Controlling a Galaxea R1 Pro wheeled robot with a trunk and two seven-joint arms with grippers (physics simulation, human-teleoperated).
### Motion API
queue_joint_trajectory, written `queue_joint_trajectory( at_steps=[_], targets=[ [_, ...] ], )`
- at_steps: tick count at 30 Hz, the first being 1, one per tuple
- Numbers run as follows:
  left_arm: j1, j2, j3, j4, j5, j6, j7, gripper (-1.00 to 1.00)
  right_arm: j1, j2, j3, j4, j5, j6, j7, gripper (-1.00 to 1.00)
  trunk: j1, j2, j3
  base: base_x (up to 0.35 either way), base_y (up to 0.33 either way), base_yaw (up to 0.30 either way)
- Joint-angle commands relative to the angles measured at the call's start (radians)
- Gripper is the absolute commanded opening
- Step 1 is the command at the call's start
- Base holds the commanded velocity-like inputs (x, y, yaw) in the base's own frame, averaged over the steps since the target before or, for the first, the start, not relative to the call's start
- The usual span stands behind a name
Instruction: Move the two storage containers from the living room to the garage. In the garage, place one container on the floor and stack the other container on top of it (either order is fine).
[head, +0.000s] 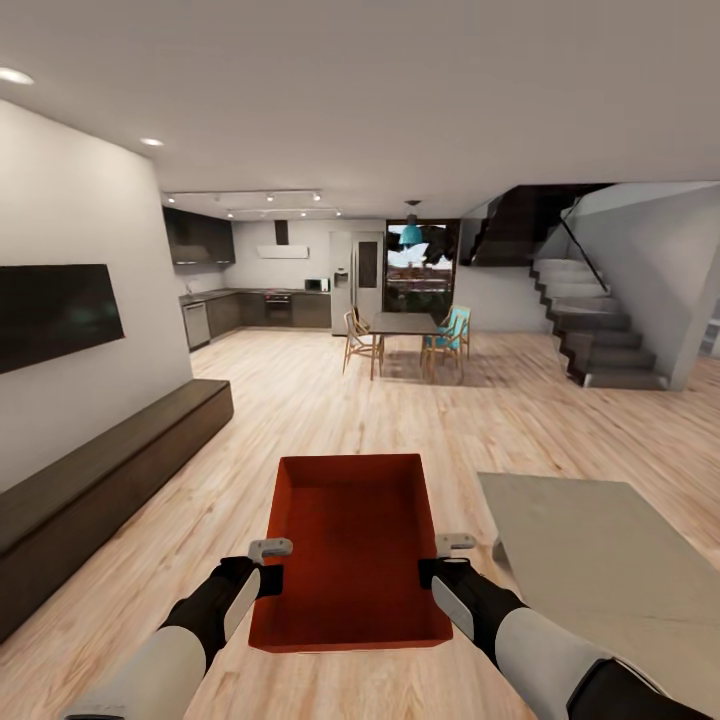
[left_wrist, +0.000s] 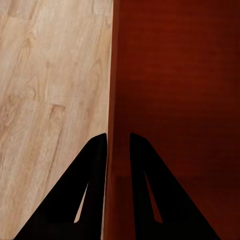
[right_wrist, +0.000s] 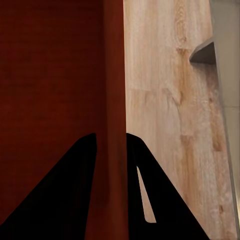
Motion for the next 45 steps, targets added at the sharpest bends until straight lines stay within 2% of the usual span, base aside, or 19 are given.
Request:
queue_joint_trajectory(
  at_steps=[1, 18, 45],
  targets=[
    [0.001, 0.006, -0.004, 0.018, -0.018, 0.009, 0.036, -1.00, -0.001, -0.001, -0.001, -0.006, 0.005, 0.005, -0.006, -1.00, 0.001, -0.001, 0.000, 0.323, 0.000, 0.000],
    [0.001, 0.021, -0.004, 0.023, -0.015, 0.007, 0.028, -1.00, -0.001, -0.001, -0.001, -0.006, 0.005, 0.003, -0.006, -1.00, 0.001, -0.001, 0.000, 0.323, 0.000, 0.000],
    [0.001, 0.022, -0.004, 0.026, -0.015, 0.006, 0.027, -1.00, -0.001, -0.001, -0.001, -0.006, 0.005, 0.003, -0.007, -1.00, 0.001, -0.001, 0.000, 0.323, 0.000, 0.000]
  ],
)
